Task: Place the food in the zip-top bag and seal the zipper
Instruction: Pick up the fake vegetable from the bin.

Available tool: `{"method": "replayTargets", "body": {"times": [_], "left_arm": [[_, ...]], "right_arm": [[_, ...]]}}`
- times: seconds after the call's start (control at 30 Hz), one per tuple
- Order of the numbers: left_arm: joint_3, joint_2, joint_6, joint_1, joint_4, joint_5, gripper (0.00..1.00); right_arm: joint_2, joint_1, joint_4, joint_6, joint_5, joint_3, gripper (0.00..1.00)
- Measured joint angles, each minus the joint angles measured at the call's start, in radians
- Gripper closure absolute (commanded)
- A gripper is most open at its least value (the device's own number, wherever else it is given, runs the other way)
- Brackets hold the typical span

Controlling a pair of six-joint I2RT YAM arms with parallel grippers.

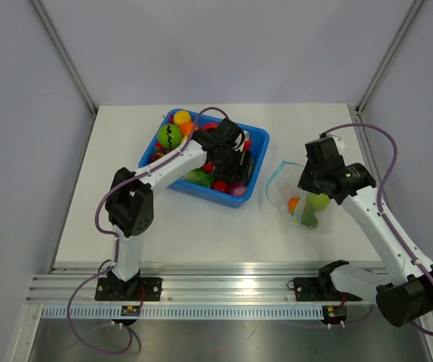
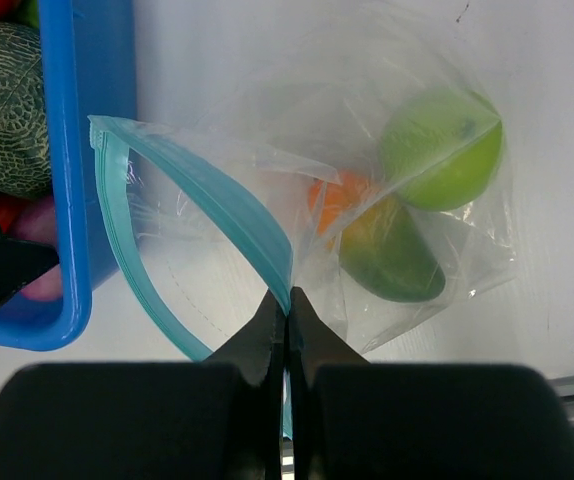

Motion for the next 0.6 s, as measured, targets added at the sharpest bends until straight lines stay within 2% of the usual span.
{"method": "replayTargets", "body": {"times": [0.13, 0.27, 0.3, 0.33, 0.43, 0.6], "left_arm": [[0.0, 0.025, -0.006, -0.011, -0.003, -0.032, 0.18], [0.0, 0.032, -0.007, -0.023, -0.009, -0.072, 0.22], [0.0, 0.032, -0.008, -0.026, -0.009, -0.079, 0.25], [0.0, 0.033, -0.008, -0.028, -0.009, -0.083, 0.34], [0.0, 0.033, -0.01, -0.034, -0.009, -0.09, 0.51], [0.003, 0.032, -0.011, -0.037, -0.013, -0.102, 0.64]], "right_arm": [[0.014, 0.0, 0.011, 0.0, -0.006, 0.0, 1.0], [0.031, 0.0, 0.015, 0.0, -0.008, 0.005, 1.0], [0.034, 0.0, 0.018, -0.001, -0.011, 0.006, 1.0], [0.036, 0.0, 0.019, -0.001, -0.014, 0.008, 1.0], [0.04, 0.0, 0.024, -0.001, -0.022, 0.012, 1.0], [0.042, 0.0, 0.029, -0.001, -0.024, 0.014, 1.0]]}}
